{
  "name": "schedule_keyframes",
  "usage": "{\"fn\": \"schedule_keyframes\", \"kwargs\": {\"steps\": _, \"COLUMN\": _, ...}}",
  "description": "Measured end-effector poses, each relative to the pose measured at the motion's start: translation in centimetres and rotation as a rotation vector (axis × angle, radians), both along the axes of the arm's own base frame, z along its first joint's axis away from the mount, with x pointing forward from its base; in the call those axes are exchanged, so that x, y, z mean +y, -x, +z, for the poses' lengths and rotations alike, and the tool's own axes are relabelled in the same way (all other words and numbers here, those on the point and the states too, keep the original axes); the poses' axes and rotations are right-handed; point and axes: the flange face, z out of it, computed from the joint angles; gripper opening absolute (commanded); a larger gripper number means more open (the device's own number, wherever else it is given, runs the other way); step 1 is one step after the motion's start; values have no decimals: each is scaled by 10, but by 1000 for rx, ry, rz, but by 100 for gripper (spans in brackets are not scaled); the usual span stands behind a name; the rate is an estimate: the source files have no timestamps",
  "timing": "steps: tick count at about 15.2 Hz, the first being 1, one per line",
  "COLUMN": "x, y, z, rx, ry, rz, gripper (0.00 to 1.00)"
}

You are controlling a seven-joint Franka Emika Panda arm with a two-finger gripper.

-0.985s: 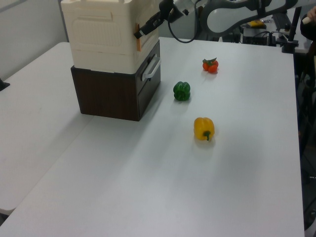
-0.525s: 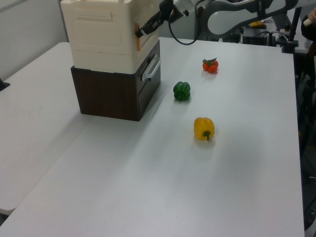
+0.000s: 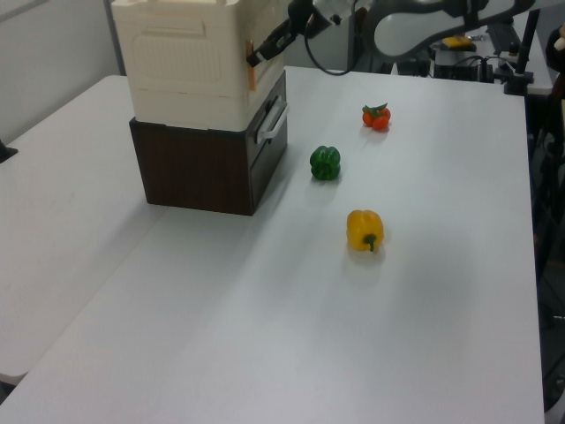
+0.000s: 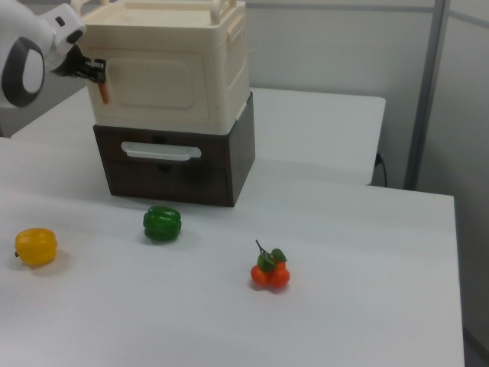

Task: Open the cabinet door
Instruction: 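Pull the handle outward, swinging the cream door open on its hinge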

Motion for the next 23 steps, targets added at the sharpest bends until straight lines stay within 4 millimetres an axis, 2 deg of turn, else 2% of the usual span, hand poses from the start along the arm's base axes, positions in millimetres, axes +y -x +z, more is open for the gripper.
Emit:
{"fn": "schedule_keyframes", "kwargs": {"steps": 4, "x": -16, "y": 23, "z": 22, "rx": 174, "ry": 49, "rz": -32, "gripper": 0}}
{"fn": "schedule_keyframes", "kwargs": {"steps": 7, "x": -26, "y": 39, "z": 30, "rx": 271, "ry": 75, "rz": -51, "gripper": 6}}
{"fn": "schedule_keyframes", "kwargs": {"steps": 9, "x": -35, "y": 48, "z": 35, "rx": 326, "ry": 85, "rz": -69, "gripper": 22}}
{"fn": "schedule_keyframes", "kwargs": {"steps": 11, "x": -48, "y": 58, "z": 40, "rx": 389, "ry": 84, "rz": -94, "gripper": 43}}
{"fn": "schedule_keyframes", "kwargs": {"steps": 12, "x": -61, "y": 64, "z": 39, "rx": 439, "ry": 77, "rz": -117, "gripper": 55}}
{"fn": "schedule_keyframes", "kwargs": {"steps": 15, "x": -105, "y": 77, "z": 38, "rx": 537, "ry": 30, "rz": -187, "gripper": 79}}
{"fn": "schedule_keyframes", "kwargs": {"steps": 19, "x": -133, "y": 94, "z": 44, "rx": 607, "ry": 14, "rz": -235, "gripper": 93}}
{"fn": "schedule_keyframes", "kwargs": {"steps": 23, "x": -173, "y": 105, "z": 52, "rx": 619, "ry": -4, "rz": -305, "gripper": 98}}
